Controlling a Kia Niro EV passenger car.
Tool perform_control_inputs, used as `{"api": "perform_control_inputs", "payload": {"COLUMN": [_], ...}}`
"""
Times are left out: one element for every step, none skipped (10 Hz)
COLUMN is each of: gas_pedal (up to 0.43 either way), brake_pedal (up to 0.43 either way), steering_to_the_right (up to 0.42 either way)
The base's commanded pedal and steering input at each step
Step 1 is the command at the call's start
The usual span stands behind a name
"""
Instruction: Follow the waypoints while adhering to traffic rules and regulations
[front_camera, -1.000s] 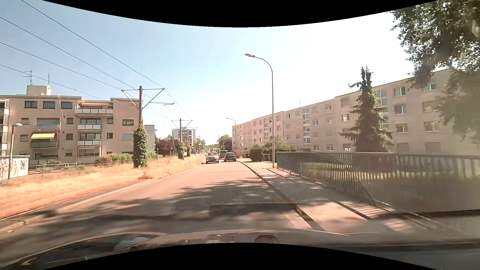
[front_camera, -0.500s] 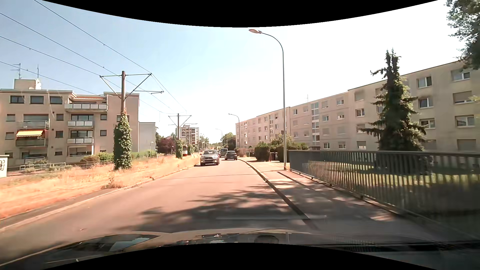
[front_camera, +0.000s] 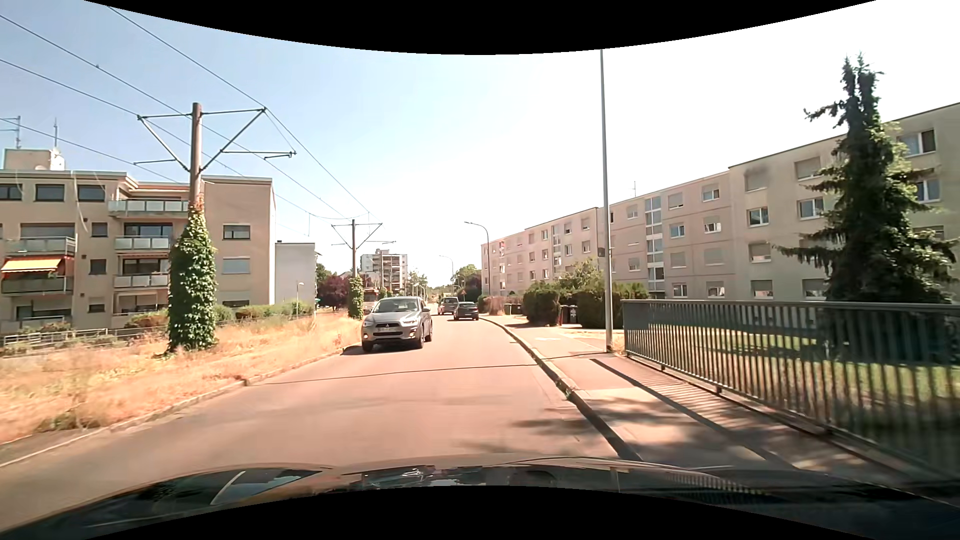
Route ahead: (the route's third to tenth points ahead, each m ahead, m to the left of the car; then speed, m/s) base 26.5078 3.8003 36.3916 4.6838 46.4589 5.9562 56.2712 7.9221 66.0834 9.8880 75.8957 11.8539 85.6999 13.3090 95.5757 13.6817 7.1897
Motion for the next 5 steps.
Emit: {"api": "perform_control_inputs", "payload": {"gas_pedal": [0.047, 0.047, 0.047, 0.047, 0.047], "brake_pedal": [0.000, 0.000, 0.000, 0.000, 0.000], "steering_to_the_right": [-0.025, -0.022, -0.018, -0.014, -0.013]}}
